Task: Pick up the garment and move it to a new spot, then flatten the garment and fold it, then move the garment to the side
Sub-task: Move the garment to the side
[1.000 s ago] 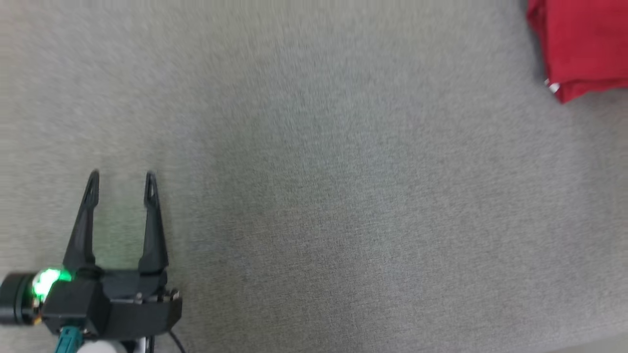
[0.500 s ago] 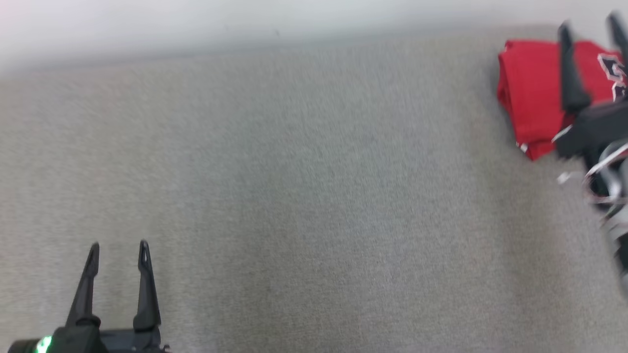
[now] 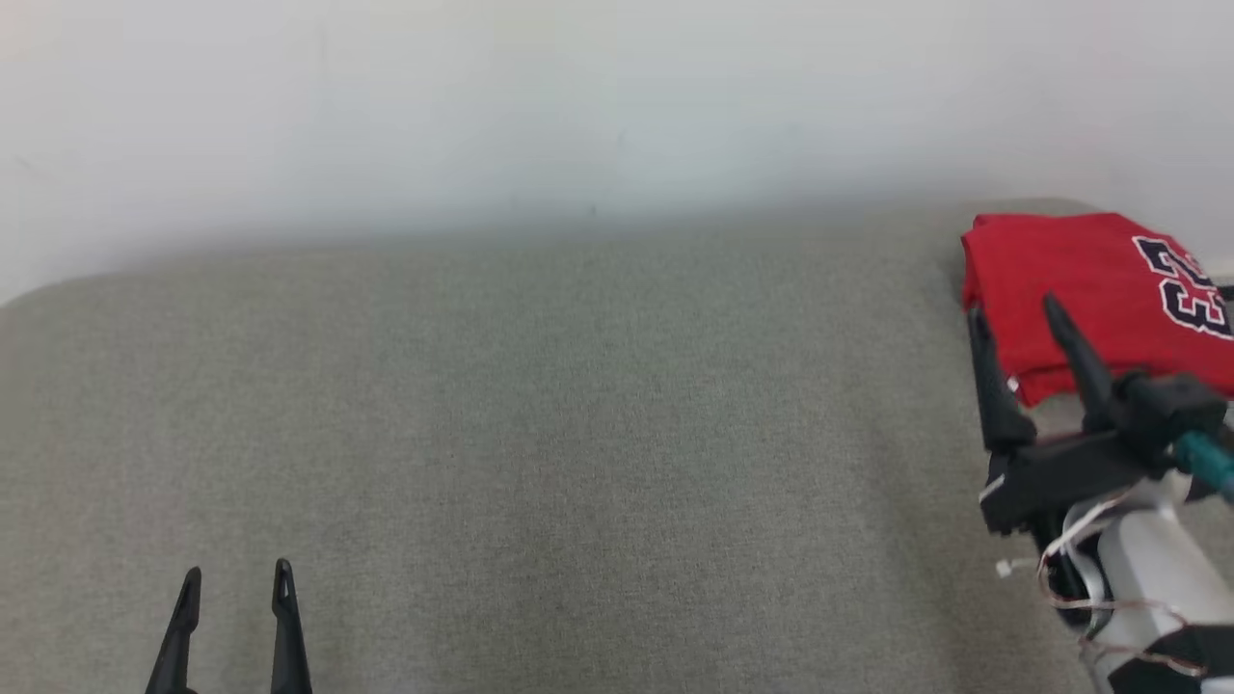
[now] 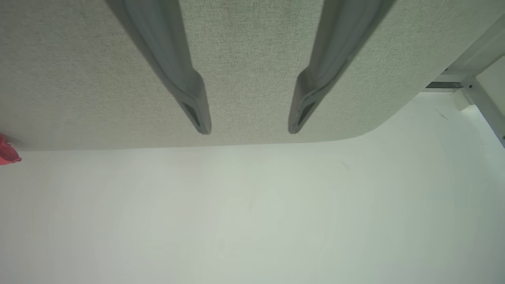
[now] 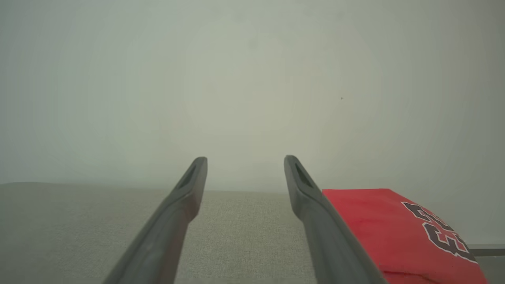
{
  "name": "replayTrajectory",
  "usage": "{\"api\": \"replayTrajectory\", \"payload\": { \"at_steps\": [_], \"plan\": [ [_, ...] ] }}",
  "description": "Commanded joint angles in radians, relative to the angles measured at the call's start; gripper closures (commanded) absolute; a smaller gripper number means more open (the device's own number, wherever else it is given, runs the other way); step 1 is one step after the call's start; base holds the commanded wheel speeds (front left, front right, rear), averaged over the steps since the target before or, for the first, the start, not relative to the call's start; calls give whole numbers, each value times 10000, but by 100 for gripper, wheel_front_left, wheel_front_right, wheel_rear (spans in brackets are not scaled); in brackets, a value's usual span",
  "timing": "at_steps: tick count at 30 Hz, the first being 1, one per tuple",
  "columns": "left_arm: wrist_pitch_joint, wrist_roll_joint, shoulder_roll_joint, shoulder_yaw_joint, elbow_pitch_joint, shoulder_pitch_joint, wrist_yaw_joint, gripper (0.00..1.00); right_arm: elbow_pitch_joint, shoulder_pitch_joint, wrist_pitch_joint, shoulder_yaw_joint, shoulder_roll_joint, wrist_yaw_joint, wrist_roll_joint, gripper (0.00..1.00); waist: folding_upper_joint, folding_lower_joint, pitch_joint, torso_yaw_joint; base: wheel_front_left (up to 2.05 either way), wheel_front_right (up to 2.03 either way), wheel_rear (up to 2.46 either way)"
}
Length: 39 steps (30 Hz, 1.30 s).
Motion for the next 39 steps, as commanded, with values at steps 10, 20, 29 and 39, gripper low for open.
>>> {"api": "replayTrajectory", "payload": {
  "at_steps": [10, 20, 29, 39],
  "plan": [
    [-27, -9, -138, 103, 206, 134, -110, 0, -844, 1939, 3, -504, 575, -30, -83, 0, 2, 3, -438, -102, 0, 0, 0],
    [-27, 43, -183, 184, 428, 66, -233, 0, -1822, 3628, 3, -1205, 1417, -30, -352, 0, 2, 3, -548, -68, 0, 0, 0],
    [-27, 133, -215, 191, 757, 59, -254, 0, -2099, 4335, 3, -1619, 1810, -30, -515, 0, 2, 3, -587, 13, 0, 0, 0],
    [-27, 137, -226, 273, 1022, 6, -277, 0, -2184, 4626, 3, -1403, 2037, -30, -449, 0, 2, 3, -601, 87, 0, 0, 0]
  ]
}}
